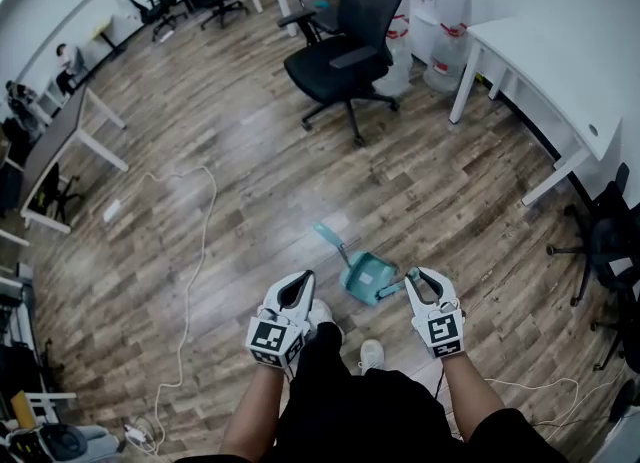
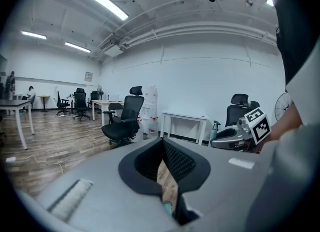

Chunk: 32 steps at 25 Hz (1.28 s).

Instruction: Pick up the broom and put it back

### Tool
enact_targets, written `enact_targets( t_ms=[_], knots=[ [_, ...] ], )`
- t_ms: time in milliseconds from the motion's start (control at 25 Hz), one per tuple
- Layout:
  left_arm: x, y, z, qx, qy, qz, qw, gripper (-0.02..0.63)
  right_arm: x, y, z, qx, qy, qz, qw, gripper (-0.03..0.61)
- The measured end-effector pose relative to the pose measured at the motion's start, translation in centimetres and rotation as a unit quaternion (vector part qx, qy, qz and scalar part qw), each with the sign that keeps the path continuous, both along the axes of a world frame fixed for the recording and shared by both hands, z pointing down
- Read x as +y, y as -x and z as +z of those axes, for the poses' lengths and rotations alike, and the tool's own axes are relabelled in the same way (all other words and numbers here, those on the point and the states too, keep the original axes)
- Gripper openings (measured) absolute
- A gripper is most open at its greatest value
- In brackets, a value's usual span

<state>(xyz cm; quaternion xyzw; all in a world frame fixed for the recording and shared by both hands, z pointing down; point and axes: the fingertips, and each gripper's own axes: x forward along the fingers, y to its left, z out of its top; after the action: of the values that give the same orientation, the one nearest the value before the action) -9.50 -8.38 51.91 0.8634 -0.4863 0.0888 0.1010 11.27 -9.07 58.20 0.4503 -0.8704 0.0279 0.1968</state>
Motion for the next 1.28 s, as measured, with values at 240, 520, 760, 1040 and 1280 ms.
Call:
enact_targets(
  t_ms=[240,520,760,1040,1280],
  knots=[
    [0.8,0.2,1.1,0.003,0.016,-0.007,0.9998,0.020,1.0,-0.1,3.2,0.018,0.038,-0.010,0.999,0.091],
    [1.8,0.2,2.4,0.013,0.029,-0.010,0.9994,0.020,2.3,0.2,7.3,0.054,0.084,-0.033,0.994,0.091],
    [2.1,1.5,3.0,0.012,0.038,-0.025,0.9989,0.019,2.3,1.5,10.4,0.086,0.114,-0.057,0.988,0.091],
    [2.5,2.6,4.2,0.014,0.052,-0.041,0.9977,0.019,1.7,4.2,12.3,0.096,0.128,-0.083,0.984,0.091],
    [2.4,3.4,5.0,0.016,0.060,-0.050,0.9968,0.020,0.1,7.0,12.9,0.105,0.127,-0.106,0.981,0.091]
  ],
)
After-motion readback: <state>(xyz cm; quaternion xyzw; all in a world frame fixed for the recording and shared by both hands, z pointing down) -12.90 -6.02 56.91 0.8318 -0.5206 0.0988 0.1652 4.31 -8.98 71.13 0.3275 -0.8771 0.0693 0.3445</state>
